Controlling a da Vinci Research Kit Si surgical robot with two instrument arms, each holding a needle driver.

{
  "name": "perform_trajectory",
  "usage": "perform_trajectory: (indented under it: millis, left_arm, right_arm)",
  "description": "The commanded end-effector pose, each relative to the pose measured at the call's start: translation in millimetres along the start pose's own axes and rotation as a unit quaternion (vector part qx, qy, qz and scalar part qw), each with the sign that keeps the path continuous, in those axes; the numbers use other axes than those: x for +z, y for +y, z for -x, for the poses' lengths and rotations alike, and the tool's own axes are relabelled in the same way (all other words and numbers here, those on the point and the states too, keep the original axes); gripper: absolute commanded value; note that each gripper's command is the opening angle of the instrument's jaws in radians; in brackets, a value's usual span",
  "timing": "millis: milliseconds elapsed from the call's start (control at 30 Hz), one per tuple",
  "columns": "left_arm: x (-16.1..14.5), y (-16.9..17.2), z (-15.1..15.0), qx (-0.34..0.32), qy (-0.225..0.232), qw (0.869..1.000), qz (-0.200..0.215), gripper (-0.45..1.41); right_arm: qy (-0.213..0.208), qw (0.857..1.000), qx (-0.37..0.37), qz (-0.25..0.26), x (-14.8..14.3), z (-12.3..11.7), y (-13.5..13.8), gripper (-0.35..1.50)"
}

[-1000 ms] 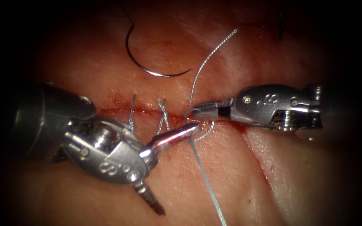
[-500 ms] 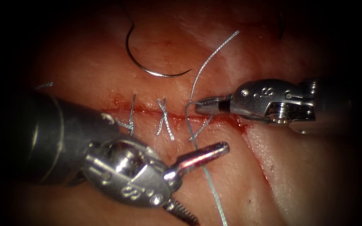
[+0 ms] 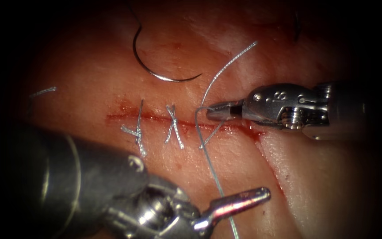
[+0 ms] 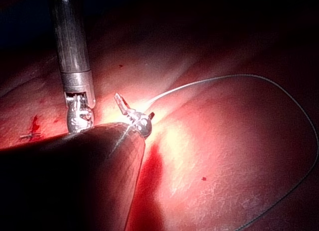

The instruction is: Wound Closure

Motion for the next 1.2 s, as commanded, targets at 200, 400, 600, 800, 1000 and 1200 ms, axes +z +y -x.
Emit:
perform_trajectory:
  millis: [200,400,600,800,1000,1200]
  left_arm:
    - [0.6,1.2,0.4,0.045,0.001,0.999,0.007,-0.45]
    - [-2.0,0.6,1.8,0.044,-0.008,0.999,0.003,-0.45]
    - [-5.4,-0.1,4.0,0.041,-0.028,0.999,-0.004,-0.45]
    - [-9.8,0.2,6.9,0.036,-0.052,0.998,-0.007,-0.45]
    - [-11.1,-0.1,7.3,0.043,-0.057,0.997,-0.006,-0.45]
    - [-11.8,-1.0,7.3,0.052,-0.060,0.997,-0.006,-0.45]
  right_arm:
    - [0.001,1.000,0.001,0.001,0.5,0.1,0.0,-0.35]
    - [0.004,1.000,0.003,0.003,-0.9,0.6,-0.7,-0.35]
    - [0.018,1.000,0.003,0.004,-3.5,1.2,-2.3,-0.35]
    - [0.042,0.999,-0.010,0.002,-6.1,0.8,-6.3,-0.33]
    - [0.063,0.998,-0.012,0.000,-7.7,0.0,-7.4,0.91]
    - [0.086,0.996,0.002,0.009,-10.4,-2.7,-7.3,1.33]
